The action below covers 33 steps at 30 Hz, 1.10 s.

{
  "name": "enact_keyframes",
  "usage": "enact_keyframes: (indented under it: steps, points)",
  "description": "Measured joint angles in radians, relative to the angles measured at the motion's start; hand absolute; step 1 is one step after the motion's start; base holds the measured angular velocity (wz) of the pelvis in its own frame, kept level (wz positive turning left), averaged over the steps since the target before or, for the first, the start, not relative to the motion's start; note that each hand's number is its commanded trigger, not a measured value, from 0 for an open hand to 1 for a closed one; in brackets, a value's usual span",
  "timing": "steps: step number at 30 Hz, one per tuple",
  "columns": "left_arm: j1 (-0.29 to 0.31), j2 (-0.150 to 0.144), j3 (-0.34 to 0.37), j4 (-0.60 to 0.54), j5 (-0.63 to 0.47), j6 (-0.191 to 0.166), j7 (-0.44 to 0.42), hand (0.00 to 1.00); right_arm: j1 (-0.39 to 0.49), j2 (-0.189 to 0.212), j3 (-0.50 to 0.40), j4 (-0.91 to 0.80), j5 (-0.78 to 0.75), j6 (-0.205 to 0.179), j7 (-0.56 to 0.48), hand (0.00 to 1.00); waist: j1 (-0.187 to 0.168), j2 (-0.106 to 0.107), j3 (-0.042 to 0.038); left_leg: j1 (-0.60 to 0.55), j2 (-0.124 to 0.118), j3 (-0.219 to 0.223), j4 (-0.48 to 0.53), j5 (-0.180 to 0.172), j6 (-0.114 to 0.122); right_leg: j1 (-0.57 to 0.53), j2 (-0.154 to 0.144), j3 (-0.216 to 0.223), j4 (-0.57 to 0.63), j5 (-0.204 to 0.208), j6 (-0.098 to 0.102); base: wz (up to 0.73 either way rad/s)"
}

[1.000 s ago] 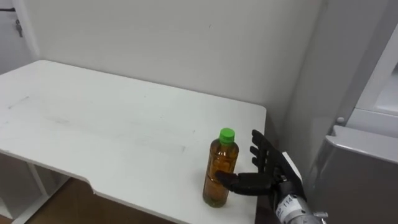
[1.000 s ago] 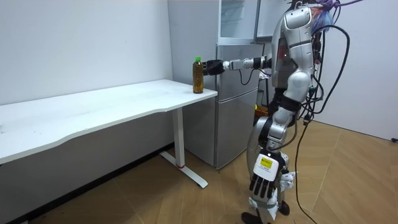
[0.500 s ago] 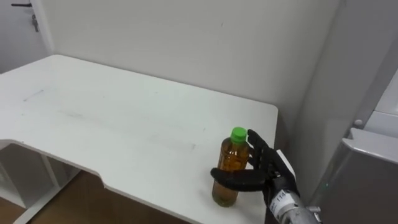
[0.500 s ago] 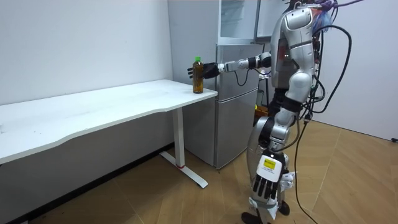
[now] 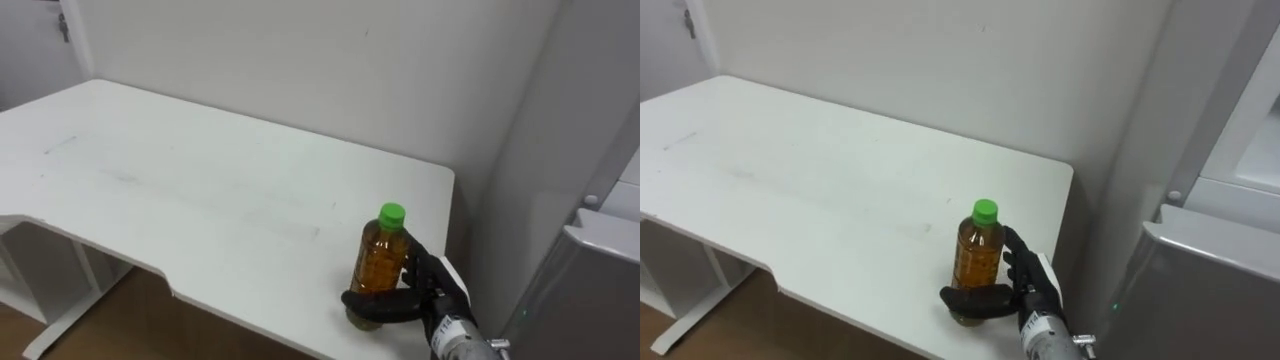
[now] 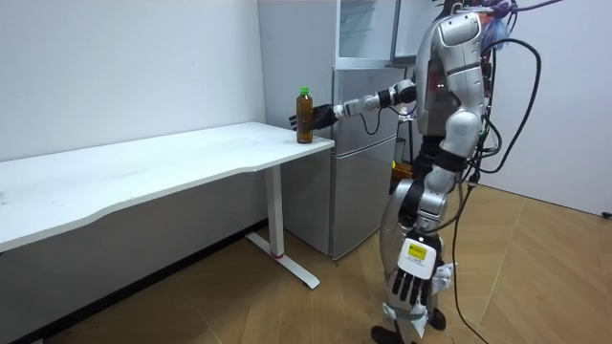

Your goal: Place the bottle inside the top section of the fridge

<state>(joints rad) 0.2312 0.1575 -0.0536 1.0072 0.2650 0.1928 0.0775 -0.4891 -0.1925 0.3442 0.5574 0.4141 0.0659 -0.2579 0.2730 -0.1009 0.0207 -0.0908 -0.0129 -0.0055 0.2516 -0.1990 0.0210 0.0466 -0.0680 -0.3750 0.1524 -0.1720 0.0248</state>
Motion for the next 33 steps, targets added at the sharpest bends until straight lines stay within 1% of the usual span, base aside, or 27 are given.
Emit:
enact_keyframes:
  steps: [3,5,9,10,14,16,17,18,19,21,23,26,30,33]
  points:
    - [0.000,0.001,-0.001,0.001,0.000,0.000,0.000,0.00,-0.007,0.000,-0.001,0.013,-0.007,-0.002,0.000,0.00,0.006,-0.006,0.0011,-0.005,-0.001,-0.001,0.002,0.001,-0.001,-0.005,0.000,0.000,0.000,0.000,0.000,0.00]
    - [0.000,0.003,-0.009,0.001,0.000,-0.002,-0.001,0.00,-0.027,0.000,-0.010,0.036,0.018,-0.003,-0.001,0.00,0.007,-0.012,0.0045,-0.006,0.000,-0.001,0.004,0.002,-0.001,-0.005,0.000,0.000,0.001,0.000,0.000,0.00]
    - [-0.001,0.004,-0.013,0.001,-0.001,-0.017,-0.002,0.00,-0.051,-0.002,-0.014,0.066,0.058,-0.004,-0.004,0.00,0.008,-0.016,0.0037,-0.013,-0.001,-0.001,0.009,0.002,-0.001,-0.011,-0.001,-0.001,0.002,0.000,0.000,0.00]
    - [-0.001,0.006,-0.013,0.001,-0.001,-0.022,-0.002,0.00,-0.051,-0.002,-0.014,0.068,0.064,-0.004,-0.004,0.00,0.008,-0.016,0.0042,-0.016,-0.001,-0.001,0.012,0.002,-0.001,-0.011,-0.001,-0.001,0.002,0.000,0.000,0.00]
    - [-0.004,0.009,-0.013,0.004,-0.039,-0.027,-0.003,0.00,-0.059,-0.002,-0.015,0.104,0.089,-0.044,-0.003,0.00,0.009,-0.006,0.0110,-0.022,-0.001,-0.006,0.017,0.002,-0.001,-0.011,-0.001,-0.008,0.002,0.000,0.000,0.03]
    - [-0.004,0.008,-0.013,0.006,-0.039,-0.027,-0.004,0.00,-0.062,-0.003,-0.016,0.105,0.097,-0.046,-0.002,0.00,0.009,-0.002,0.0132,-0.025,0.000,-0.006,0.015,0.002,-0.001,-0.012,0.000,-0.010,0.002,0.000,0.000,0.02]
    - [-0.004,0.008,-0.013,0.005,-0.040,-0.027,-0.004,0.00,-0.062,-0.004,-0.018,0.105,0.098,-0.047,-0.002,0.00,0.009,0.005,0.0156,-0.030,-0.001,-0.009,0.015,0.002,-0.001,-0.013,0.000,-0.012,0.002,0.000,-0.001,0.05]
    - [-0.004,0.008,-0.014,0.003,-0.041,-0.027,-0.004,0.00,-0.063,-0.004,-0.021,0.105,0.098,-0.047,-0.003,0.00,0.009,0.006,0.0151,-0.032,-0.001,-0.010,0.015,0.002,-0.001,-0.013,0.000,-0.013,0.002,0.000,-0.001,0.07]
    - [-0.004,0.007,-0.016,0.002,-0.046,-0.027,-0.003,0.00,-0.063,-0.004,-0.027,0.105,0.099,-0.048,-0.005,0.00,0.009,0.007,0.0127,-0.036,-0.001,-0.012,0.017,0.002,-0.001,-0.015,0.000,-0.013,0.002,0.000,-0.001,0.05]
    - [-0.004,0.007,-0.021,0.001,-0.062,-0.027,-0.003,0.00,-0.064,-0.004,-0.029,0.106,0.108,-0.054,-0.012,0.00,0.010,0.014,0.0116,-0.038,-0.002,-0.012,0.017,0.002,-0.001,-0.017,0.000,-0.016,0.002,0.001,-0.001,0.02]
    - [-0.003,0.007,-0.028,0.001,-0.077,-0.027,-0.003,0.00,-0.064,-0.004,-0.034,0.106,0.125,-0.061,-0.016,0.00,0.010,0.025,0.0081,-0.038,-0.002,-0.013,0.017,0.002,0.000,-0.018,0.000,-0.019,0.002,0.001,-0.001,0.00]
    - [-0.004,0.006,-0.028,-0.001,-0.076,-0.027,-0.002,0.00,-0.066,-0.003,-0.036,0.106,0.137,-0.067,-0.022,0.00,0.009,0.036,0.0014,-0.042,-0.003,-0.014,0.021,0.007,-0.001,-0.025,0.000,-0.021,0.002,0.001,-0.002,0.00]
    - [-0.004,0.005,-0.028,-0.001,-0.076,-0.026,-0.002,0.00,-0.069,-0.003,-0.045,0.106,0.145,-0.068,-0.023,0.00,0.009,0.046,0.0014,-0.043,-0.003,-0.016,0.017,0.011,-0.002,-0.027,0.000,-0.022,0.002,0.001,-0.002,0.01]
    - [-0.003,-0.002,-0.028,-0.001,-0.076,-0.026,0.002,0.00,-0.070,-0.002,-0.057,0.104,0.149,-0.069,-0.029,0.00,0.009,0.052,0.0011,-0.047,-0.004,-0.024,0.016,0.014,-0.002,-0.028,0.000,-0.029,0.002,0.002,-0.003,0.08]
